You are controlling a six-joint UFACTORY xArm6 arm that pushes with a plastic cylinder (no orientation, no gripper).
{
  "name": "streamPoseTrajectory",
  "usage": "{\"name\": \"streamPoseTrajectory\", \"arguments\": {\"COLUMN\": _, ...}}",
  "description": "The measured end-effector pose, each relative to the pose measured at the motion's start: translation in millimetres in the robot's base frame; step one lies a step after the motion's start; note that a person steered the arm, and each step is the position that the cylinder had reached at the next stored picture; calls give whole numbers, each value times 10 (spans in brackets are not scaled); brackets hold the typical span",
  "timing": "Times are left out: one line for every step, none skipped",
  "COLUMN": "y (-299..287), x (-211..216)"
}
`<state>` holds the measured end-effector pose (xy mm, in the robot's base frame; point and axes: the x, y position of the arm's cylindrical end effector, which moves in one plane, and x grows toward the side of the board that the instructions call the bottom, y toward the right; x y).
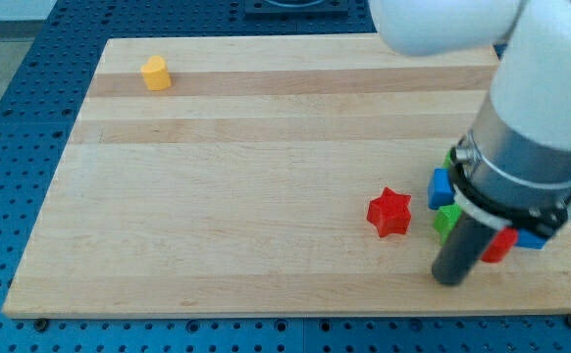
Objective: Move your arm left to the green circle
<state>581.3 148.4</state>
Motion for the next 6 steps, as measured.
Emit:
{"name": "streamPoseTrajectory", "arguments": {"y": 44, "x": -470}}
{"name": "streamPoseTrajectory", "arguments": {"y": 58, "x": -873}}
{"name": "streamPoseTrajectory", "arguments": {"y": 58, "x": -1121}}
{"name": "streamPoseTrajectory", "arguments": {"y": 58, "x": -1133}}
{"name": "streamPoseTrajectory", "arguments": {"y": 107, "x": -1391}}
{"name": "streamPoseTrajectory", "arguments": {"y": 266, "x": -2057}}
